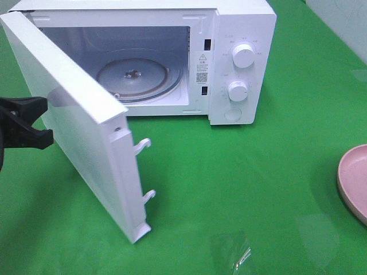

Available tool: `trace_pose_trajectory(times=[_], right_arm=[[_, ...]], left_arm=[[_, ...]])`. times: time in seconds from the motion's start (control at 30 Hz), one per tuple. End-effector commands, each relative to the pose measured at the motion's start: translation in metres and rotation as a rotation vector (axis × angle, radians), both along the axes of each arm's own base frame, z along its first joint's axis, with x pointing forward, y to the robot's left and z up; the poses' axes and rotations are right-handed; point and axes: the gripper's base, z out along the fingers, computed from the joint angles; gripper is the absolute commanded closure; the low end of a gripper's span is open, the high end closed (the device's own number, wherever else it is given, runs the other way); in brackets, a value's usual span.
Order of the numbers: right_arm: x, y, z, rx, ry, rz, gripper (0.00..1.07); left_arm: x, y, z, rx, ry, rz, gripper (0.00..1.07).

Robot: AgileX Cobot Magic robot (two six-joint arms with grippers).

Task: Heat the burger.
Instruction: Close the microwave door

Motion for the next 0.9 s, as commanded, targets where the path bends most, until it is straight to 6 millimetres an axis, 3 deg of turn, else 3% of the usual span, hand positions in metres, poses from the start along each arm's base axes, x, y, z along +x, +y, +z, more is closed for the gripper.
trace_pose_trajectory(times=[0.03,0.33,0.4,0.7,0.77,0.9], right_arm=[[-0.004,-0.001,0.001,-0.002,-0.036,-0.009,0.32],[-0.004,-0.001,0.001,-0.002,-0.036,-0.009,0.32],[-0.004,-0.001,0.001,-0.002,-0.036,-0.009,0.32],[-0.004,-0.001,0.001,-0.002,-0.036,-0.009,0.32],[-0.004,-0.001,0.001,-0.002,-0.036,-0.009,0.32],[-0.004,-0.001,0.001,-0.002,-0.036,-0.009,0.32]], left_arm=[[0.014,-0.016,0.007,-0.014,-0.045,-0.046,1.07],[0.033,-0.033,0.005,-0.027,-0.048,-0.068,1.07],[0.044,-0.047,0.004,-0.031,-0.038,-0.082,1.07],[0.067,-0.075,0.004,-0.06,-0.024,-0.064,1.07],[0.076,-0.092,0.004,-0.035,-0.034,-0.058,1.07],[0.087,-0.108,0.005,-0.03,-0.049,-0.062,1.07]])
